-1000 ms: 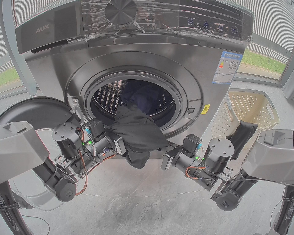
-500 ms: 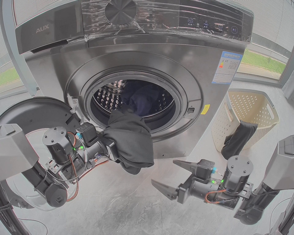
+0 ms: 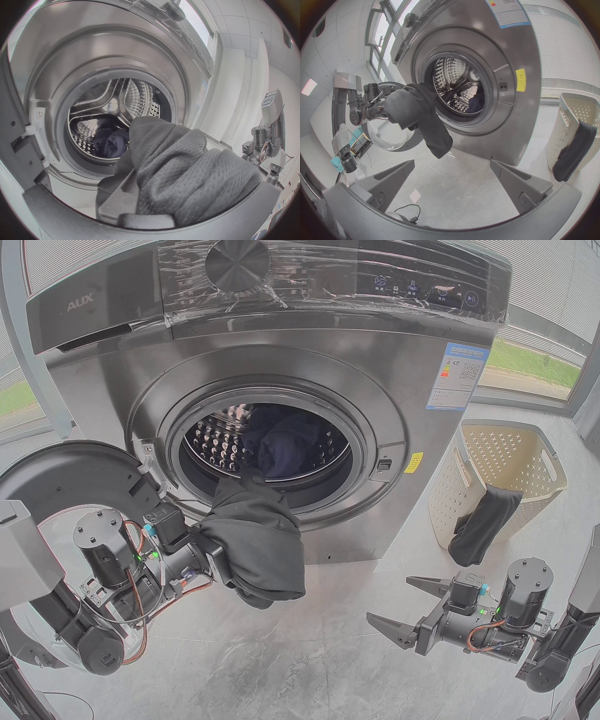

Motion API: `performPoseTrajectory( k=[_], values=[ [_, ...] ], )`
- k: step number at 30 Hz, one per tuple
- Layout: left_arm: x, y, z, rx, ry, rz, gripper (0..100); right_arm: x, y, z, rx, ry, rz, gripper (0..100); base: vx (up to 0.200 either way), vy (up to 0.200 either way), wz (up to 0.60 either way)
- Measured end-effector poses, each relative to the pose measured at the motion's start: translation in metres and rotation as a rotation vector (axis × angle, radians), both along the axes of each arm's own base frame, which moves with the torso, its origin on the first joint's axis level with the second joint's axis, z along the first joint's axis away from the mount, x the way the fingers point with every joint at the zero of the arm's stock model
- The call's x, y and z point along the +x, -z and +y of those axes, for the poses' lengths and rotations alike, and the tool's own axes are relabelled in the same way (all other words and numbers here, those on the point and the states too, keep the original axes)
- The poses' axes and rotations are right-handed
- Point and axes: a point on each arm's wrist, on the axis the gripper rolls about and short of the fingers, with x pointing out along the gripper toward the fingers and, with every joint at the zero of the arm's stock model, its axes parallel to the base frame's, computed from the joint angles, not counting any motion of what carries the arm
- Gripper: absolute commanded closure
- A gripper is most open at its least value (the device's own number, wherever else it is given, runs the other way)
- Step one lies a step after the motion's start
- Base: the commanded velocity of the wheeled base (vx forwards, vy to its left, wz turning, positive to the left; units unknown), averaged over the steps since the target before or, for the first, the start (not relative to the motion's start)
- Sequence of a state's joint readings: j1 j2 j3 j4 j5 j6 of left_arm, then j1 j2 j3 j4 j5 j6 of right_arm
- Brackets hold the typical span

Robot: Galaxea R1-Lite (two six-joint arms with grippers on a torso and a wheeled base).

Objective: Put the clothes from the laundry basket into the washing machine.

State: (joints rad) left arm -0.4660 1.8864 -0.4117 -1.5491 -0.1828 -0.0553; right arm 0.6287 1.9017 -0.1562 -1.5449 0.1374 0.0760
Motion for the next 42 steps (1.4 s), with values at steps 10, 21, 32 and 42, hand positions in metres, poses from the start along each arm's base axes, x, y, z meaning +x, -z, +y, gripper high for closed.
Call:
performPoseTrajectory(
  k=[10, 21, 32, 42],
  values=[
    [-0.003, 0.003, 0.0, 0.01, 0.003, 0.013, 100, 0.002, -0.001, -0.006, 0.003, 0.025, 0.003, 0, 0.0, 0.0, 0.0],
    [-0.004, 0.007, 0.001, 0.021, 0.003, 0.027, 100, 0.002, 0.001, -0.005, 0.002, 0.023, 0.015, 0, 0.055, 0.0, 0.0],
    [-0.005, 0.013, -0.006, 0.04, 0.022, 0.036, 100, 0.0, 0.002, -0.003, 0.0, 0.01, 0.019, 0, 0.164, 0.0, 0.0],
    [-0.006, 0.015, -0.01, 0.046, 0.037, 0.044, 100, -0.005, 0.003, 0.0, -0.005, -0.011, 0.026, 0, 0.0, 0.0, 0.0]
  ],
)
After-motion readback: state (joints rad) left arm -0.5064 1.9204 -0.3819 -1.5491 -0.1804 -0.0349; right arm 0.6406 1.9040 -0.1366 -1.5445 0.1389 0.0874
